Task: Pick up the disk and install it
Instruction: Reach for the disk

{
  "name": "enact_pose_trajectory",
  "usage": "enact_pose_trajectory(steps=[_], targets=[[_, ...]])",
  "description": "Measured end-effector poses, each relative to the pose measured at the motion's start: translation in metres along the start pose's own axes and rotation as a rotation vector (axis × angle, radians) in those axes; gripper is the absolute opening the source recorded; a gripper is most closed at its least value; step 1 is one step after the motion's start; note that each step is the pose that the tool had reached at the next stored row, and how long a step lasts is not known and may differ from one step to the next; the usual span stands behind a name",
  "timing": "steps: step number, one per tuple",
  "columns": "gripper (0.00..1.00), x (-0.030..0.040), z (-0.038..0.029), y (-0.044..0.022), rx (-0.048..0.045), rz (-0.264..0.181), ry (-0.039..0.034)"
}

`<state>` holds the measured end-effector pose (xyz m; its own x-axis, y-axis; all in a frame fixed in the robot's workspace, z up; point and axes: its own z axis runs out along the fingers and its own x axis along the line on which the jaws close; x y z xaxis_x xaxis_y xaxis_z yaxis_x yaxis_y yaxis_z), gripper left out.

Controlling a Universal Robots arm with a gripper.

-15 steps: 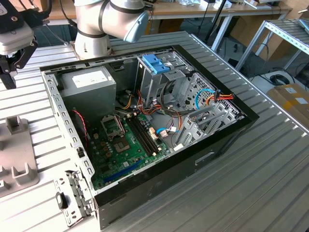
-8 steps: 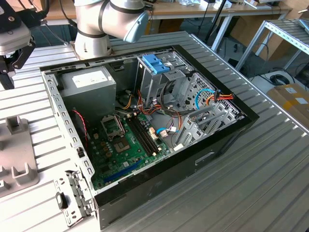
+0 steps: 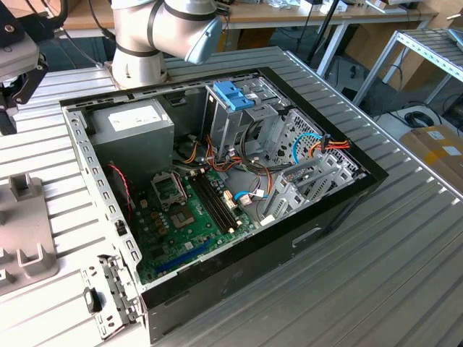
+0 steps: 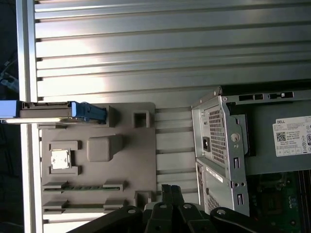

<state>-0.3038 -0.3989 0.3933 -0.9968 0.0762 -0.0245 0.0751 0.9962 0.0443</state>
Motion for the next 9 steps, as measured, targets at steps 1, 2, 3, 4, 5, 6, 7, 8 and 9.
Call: enact_pose_trajectory(steps=[1,2,3,4,5,6,7,8,9], targets=[[0.10,0.0007,0.0000,-0.0001,-0.0001,0.000,0.0000],[0.10,0.0013,0.0000,-0.0001,0.0000,0.000,-0.0001],[0.10,0.0016,0.0000,-0.0001,0.0000,0.000,-0.0001],[0.10,0.0020,0.0000,-0.0001,-0.0001,0.000,-0.0001],[0.10,0.0023,0.0000,-0.0002,0.0000,0.000,0.0000],[0.10,0.0027,0.0000,-0.0002,0.0000,0.000,-0.0001],[0.10,0.0032,-0.0001,-0.0003,0.0000,0.000,0.0000],[0.10,0.0038,-0.0001,-0.0003,0.0000,0.000,-0.0001],[0.10,0.0041,-0.0001,-0.0003,0.0000,0.000,0.0000]])
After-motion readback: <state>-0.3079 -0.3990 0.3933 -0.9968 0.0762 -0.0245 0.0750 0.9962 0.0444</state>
